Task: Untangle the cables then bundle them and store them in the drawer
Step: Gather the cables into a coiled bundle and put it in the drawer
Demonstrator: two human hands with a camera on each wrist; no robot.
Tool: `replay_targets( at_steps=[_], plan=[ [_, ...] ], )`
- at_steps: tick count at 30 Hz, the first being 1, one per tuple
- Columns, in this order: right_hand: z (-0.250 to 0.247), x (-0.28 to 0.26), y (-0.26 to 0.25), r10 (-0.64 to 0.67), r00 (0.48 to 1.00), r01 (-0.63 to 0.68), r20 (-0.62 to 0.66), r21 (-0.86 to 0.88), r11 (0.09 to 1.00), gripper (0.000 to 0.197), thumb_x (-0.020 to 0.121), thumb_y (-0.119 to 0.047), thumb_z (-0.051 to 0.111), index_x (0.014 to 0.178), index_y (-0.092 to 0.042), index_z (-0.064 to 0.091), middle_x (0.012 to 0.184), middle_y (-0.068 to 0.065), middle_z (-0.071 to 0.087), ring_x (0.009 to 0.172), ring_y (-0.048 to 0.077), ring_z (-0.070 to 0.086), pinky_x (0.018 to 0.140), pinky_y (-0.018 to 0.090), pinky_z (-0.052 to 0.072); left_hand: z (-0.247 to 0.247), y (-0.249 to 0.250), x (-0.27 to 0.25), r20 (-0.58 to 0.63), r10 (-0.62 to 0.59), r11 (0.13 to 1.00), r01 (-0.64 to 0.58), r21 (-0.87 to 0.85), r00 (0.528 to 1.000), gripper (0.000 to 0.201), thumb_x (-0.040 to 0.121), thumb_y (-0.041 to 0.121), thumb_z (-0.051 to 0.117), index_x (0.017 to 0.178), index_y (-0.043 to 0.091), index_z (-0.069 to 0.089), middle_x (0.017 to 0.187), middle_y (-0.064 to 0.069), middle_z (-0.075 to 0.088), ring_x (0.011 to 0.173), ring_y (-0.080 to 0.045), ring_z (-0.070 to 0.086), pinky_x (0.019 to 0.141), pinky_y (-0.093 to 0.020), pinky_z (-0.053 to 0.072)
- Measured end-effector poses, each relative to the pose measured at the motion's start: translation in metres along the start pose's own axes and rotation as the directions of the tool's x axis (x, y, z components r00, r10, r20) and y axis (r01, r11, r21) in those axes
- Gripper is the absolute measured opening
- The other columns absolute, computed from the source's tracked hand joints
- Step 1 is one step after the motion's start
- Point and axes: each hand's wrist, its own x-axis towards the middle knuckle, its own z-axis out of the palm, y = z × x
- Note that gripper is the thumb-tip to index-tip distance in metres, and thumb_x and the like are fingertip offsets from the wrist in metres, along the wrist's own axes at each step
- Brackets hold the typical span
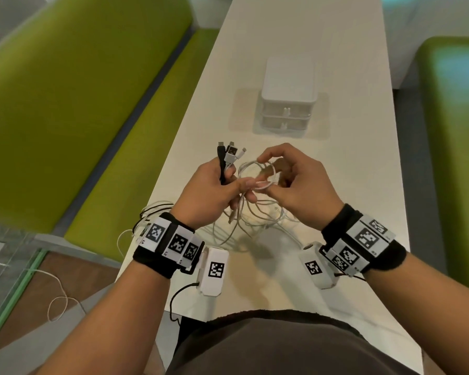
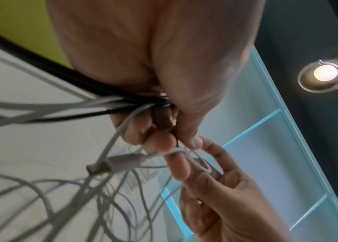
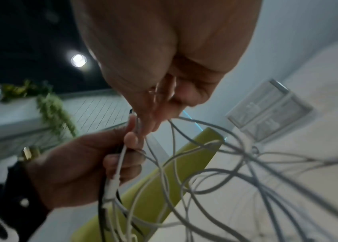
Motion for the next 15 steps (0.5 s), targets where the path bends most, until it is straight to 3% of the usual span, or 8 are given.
replay_targets(
  at_steps=[2, 5, 7, 10, 11, 13, 15],
  plan=[
    [-0.002, -0.001, 0.005, -0.033, 0.999, 0.032, -0.006, -0.134, 0.990, 0.043, 0.079, -0.021, 0.085, 0.110, -0.024, 0.056, 0.068, -0.008, 0.060, 0.054, 0.009, 0.047, 0.058, 0.022, 0.040, -0.005, -0.002, 0.001, -0.028, -0.008, 1.000, 0.008, 0.006, 1.000, 0.036, 0.095, 0.018, 0.069, 0.084, 0.014, 0.036, 0.075, -0.028, 0.069, 0.050, -0.026, 0.059, 0.047, -0.027, 0.043],
    [-0.015, 0.004, 0.009, 0.045, 0.997, -0.055, -0.063, -0.168, 0.984, 0.051, 0.078, -0.028, 0.086, 0.109, -0.024, 0.046, 0.068, -0.002, 0.050, 0.058, 0.012, 0.048, 0.061, 0.025, 0.042, -0.018, -0.003, 0.001, -0.060, 0.020, 0.987, -0.010, 0.159, 0.998, 0.037, 0.092, 0.027, 0.072, 0.084, 0.016, 0.038, 0.072, -0.013, 0.072, 0.056, -0.020, 0.064, 0.053, -0.026, 0.046],
    [-0.029, 0.007, 0.016, 0.074, 0.995, -0.087, -0.065, -0.236, 0.968, 0.034, 0.081, -0.031, 0.081, 0.098, -0.022, 0.053, 0.077, -0.003, 0.054, 0.068, 0.016, 0.054, 0.067, 0.031, 0.047, -0.029, -0.003, 0.001, -0.099, 0.039, 0.976, -0.016, 0.216, 0.994, 0.037, 0.092, 0.028, 0.072, 0.083, 0.017, 0.038, 0.071, -0.011, 0.072, 0.059, -0.017, 0.065, 0.056, -0.025, 0.047],
    [-0.049, 0.011, 0.022, 0.116, 0.993, -0.104, 0.011, -0.377, 0.921, 0.012, 0.083, -0.038, 0.073, 0.086, -0.027, 0.069, 0.099, -0.004, 0.061, 0.099, 0.016, 0.059, 0.093, 0.040, 0.048, -0.042, -0.006, 0.001, -0.132, 0.056, 0.968, -0.022, 0.249, 0.990, 0.034, 0.093, 0.023, 0.072, 0.085, 0.017, 0.039, 0.074, -0.010, 0.071, 0.062, -0.015, 0.065, 0.060, -0.025, 0.048],
    [-0.052, 0.013, 0.023, 0.172, 0.983, -0.127, 0.064, -0.435, 0.891, 0.012, 0.083, -0.034, 0.071, 0.093, -0.029, 0.072, 0.112, -0.004, 0.063, 0.113, 0.017, 0.055, 0.103, 0.043, 0.044, -0.043, -0.007, 0.001, -0.121, 0.067, 0.963, -0.032, 0.267, 0.990, 0.032, 0.095, 0.023, 0.070, 0.086, 0.017, 0.040, 0.075, -0.008, 0.072, 0.064, -0.016, 0.065, 0.062, -0.027, 0.048],
    [-0.052, 0.014, 0.022, 0.268, 0.948, -0.126, 0.169, -0.573, 0.809, 0.050, 0.076, -0.034, 0.062, 0.126, -0.029, 0.066, 0.144, -0.003, 0.053, 0.140, 0.020, 0.035, 0.119, 0.045, 0.029, -0.040, -0.007, 0.001, -0.082, 0.097, 0.950, -0.068, 0.304, 0.992, 0.027, 0.097, 0.022, 0.065, 0.087, 0.019, 0.041, 0.078, -0.003, 0.074, 0.070, -0.016, 0.068, 0.067, -0.033, 0.051],
    [-0.044, 0.014, 0.016, 0.188, 0.962, -0.049, 0.197, -0.554, 0.831, 0.074, 0.070, -0.036, 0.053, 0.144, -0.026, 0.052, 0.157, -0.005, 0.041, 0.150, 0.017, 0.020, 0.123, 0.040, 0.021, -0.032, -0.005, 0.000, -0.040, 0.133, 0.936, -0.112, 0.335, 0.990, 0.027, 0.098, 0.018, 0.064, 0.086, 0.025, 0.041, 0.080, -0.001, 0.074, 0.074, -0.012, 0.070, 0.071, -0.033, 0.051]
  ],
)
